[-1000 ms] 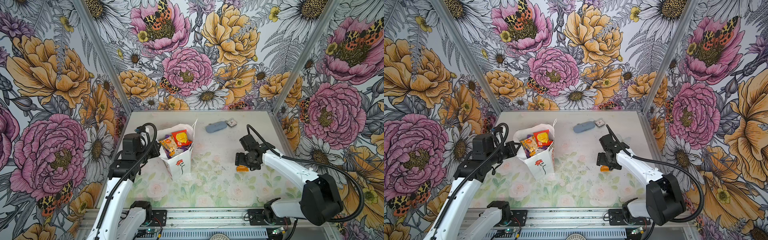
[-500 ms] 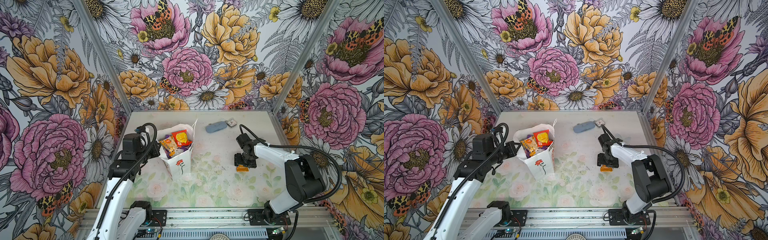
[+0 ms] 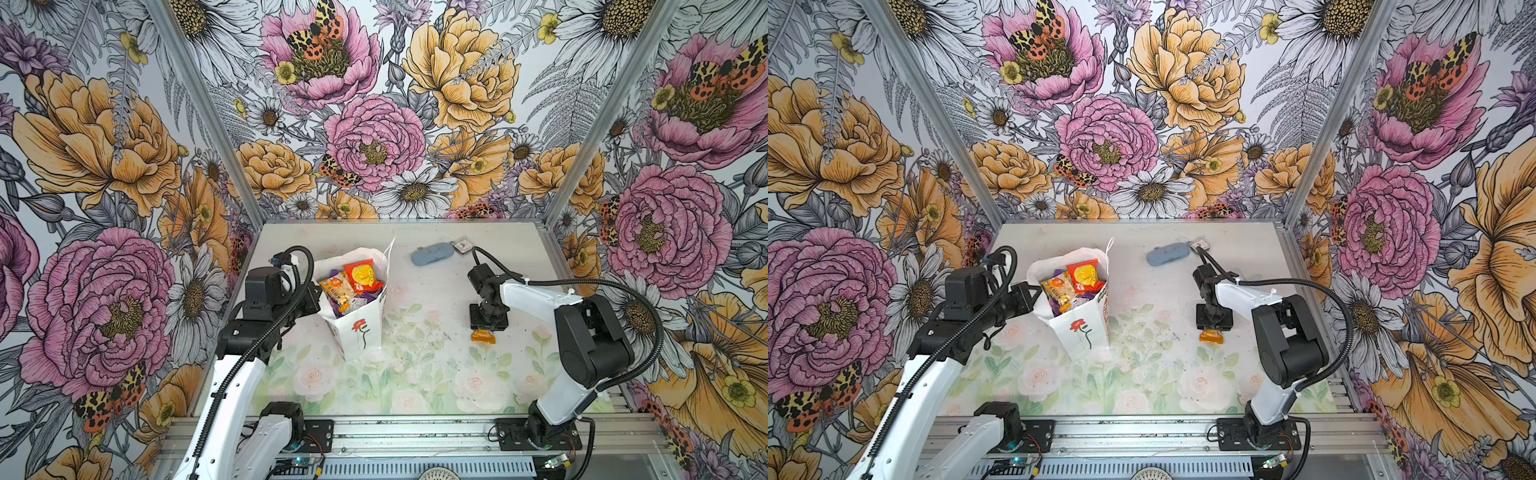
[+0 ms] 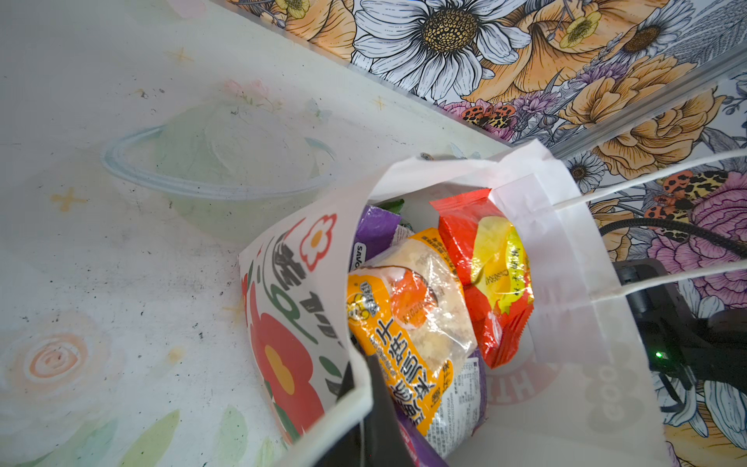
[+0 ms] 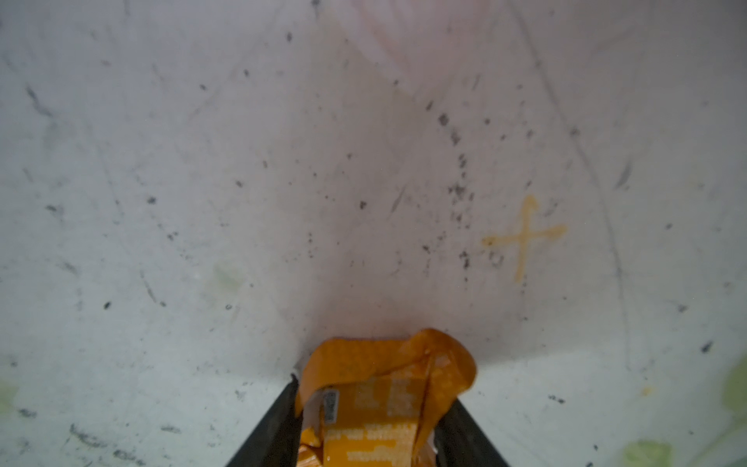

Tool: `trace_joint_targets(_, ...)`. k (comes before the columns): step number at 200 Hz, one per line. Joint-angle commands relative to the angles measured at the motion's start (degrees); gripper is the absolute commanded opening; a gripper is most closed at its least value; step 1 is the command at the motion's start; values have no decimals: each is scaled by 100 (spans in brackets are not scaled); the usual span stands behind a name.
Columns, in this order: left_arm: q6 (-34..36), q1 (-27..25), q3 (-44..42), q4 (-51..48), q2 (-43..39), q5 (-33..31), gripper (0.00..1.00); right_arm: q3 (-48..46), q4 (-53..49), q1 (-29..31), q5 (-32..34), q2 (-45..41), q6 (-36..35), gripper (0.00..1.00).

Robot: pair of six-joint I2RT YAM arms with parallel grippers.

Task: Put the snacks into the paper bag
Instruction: 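Lower the right gripper and close it on the orange wrapped snack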

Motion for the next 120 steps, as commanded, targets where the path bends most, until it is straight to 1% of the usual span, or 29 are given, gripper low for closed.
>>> trace_joint_targets(1, 52, 89, 73, 597, -167, 16, 4, 151, 52, -25, 141, 102, 4, 49)
trace_joint_targets(33, 52, 94, 75, 597, -167, 19, 4, 168, 52, -25, 131, 169, 48, 44)
trace_joint_targets(98, 50, 91, 75, 597, -176, 17, 4, 85, 60, -31, 95, -28, 119, 25)
trace_joint_targets(120, 52, 97, 76, 597, -173, 17, 4, -39, 57, -26, 85, -239, 116, 22)
